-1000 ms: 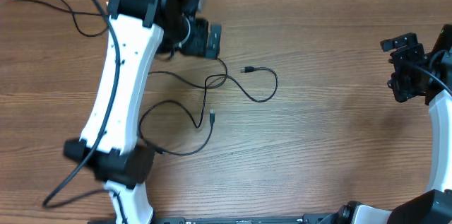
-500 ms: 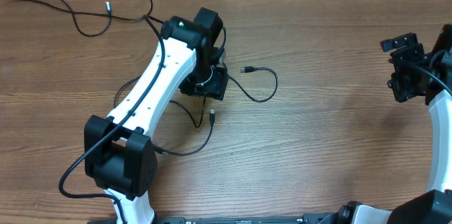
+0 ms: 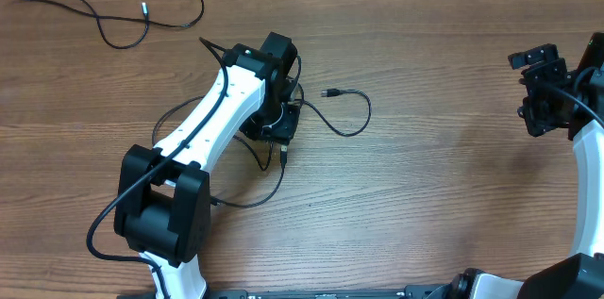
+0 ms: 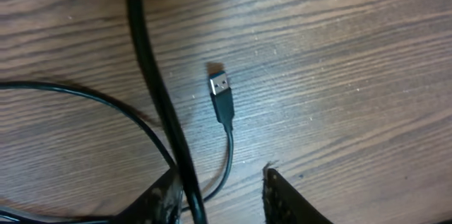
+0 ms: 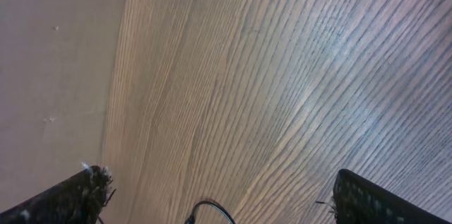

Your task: Untangle cables

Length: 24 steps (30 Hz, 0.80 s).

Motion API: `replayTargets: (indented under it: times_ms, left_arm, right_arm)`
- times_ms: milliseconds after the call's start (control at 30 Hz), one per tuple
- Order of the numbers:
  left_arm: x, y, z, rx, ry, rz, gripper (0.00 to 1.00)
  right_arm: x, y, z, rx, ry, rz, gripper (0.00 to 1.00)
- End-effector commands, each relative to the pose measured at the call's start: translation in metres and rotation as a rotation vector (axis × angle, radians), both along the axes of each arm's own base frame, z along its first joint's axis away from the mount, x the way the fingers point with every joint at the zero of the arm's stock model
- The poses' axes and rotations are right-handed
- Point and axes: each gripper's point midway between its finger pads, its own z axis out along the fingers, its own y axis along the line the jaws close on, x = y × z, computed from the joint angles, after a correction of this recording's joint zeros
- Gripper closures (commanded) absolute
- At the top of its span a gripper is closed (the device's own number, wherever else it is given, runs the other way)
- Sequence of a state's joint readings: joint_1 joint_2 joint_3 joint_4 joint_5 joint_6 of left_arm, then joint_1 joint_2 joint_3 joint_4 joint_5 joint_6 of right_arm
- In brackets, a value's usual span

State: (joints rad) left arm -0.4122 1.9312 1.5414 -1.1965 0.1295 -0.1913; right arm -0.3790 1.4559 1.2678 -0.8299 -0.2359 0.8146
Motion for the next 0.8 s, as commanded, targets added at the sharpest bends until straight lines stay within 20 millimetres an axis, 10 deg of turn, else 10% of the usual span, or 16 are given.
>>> replayTargets:
  times_ms: [0,300,467,567,767]
  left_arm:
    - [0.003,0.005,-0.002,0.028,-0.020,0.014,0.66]
    - [0.009,0.002,-0.002,0.016,-0.047,0.014,0.95]
    - [0.012,-0.006,0.006,-0.026,-0.052,0.009,0.96]
    - [0.025,-0.023,0.035,-0.117,-0.110,0.001,0.96]
    - [0.044,-0.064,0.156,-0.395,-0.311,-0.065,0.96]
  right_arm:
    - [0.001,-0.003,0.004,-0.017,-0.011,-0.003,0.00]
    - [0.001,-0.003,0.004,-0.017,-0.011,-0.003,0.00]
    - [0.001,-0.003,0.004,-0.017,-0.011,-0.003,0.00]
    - [0.001,-0.003,0.004,-0.017,-0.011,-0.003,0.00]
    - [0.001,-0.003,0.004,-0.017,-0.011,-0.003,0.00]
